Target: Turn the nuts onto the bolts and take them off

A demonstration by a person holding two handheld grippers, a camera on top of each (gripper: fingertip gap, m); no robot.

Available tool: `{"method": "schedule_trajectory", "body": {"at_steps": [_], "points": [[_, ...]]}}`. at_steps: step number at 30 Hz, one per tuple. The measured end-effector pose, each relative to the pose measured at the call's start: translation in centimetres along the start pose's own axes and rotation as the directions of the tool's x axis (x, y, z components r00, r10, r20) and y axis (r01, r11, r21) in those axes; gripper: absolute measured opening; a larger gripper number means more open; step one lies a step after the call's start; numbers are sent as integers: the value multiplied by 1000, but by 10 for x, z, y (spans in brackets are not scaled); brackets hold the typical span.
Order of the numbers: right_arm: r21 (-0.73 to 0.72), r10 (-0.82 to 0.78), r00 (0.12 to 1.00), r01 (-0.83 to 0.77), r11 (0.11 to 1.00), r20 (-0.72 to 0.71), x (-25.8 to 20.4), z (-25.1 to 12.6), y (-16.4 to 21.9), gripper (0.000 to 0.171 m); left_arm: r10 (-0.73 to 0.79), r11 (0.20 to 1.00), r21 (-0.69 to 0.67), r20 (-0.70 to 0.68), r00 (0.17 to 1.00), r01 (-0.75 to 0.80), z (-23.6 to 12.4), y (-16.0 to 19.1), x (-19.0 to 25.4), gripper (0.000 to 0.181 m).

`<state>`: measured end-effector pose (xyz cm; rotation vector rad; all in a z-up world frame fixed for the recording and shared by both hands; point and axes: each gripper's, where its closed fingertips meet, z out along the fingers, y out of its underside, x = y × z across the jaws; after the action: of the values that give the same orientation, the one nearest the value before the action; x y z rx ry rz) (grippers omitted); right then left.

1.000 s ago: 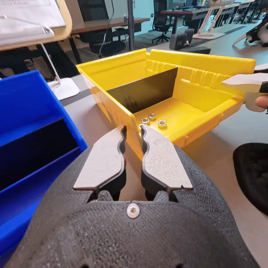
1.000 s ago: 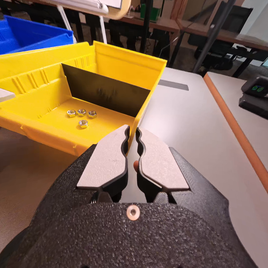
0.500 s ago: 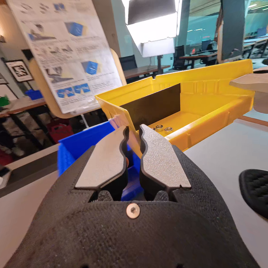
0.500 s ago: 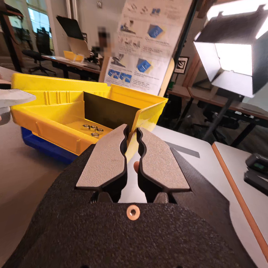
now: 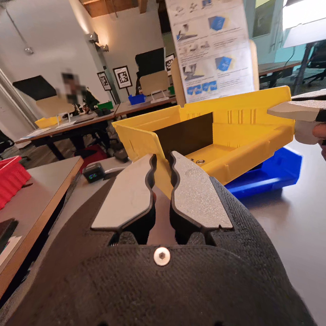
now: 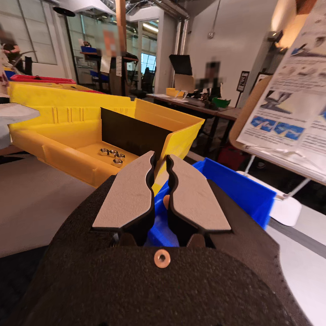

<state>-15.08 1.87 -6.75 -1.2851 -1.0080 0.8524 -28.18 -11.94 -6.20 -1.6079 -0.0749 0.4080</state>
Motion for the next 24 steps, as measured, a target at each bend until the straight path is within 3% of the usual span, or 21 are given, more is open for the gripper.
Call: {"method": "schedule_trajectory", "body": {"at_steps": [5,11,17,24], "points": [[-76,15,997,-10,997,70,-43,42,53,11,7,999,-52,23,1000,-5,-6,58,-35,13],[-132,-24,994,37,990,104,-64,50,107,14,3,999,-53,15,1000,-3,-1,127,-41,13],[-170,-116,982,142,975,151,-81,42,133,18,-56,998,-20,4,998,56,2,156,-44,12],[-262,-167,942,246,933,291,-95,34,168,22,-110,970,-235,-183,977,66,0,193,-33,39]]}}
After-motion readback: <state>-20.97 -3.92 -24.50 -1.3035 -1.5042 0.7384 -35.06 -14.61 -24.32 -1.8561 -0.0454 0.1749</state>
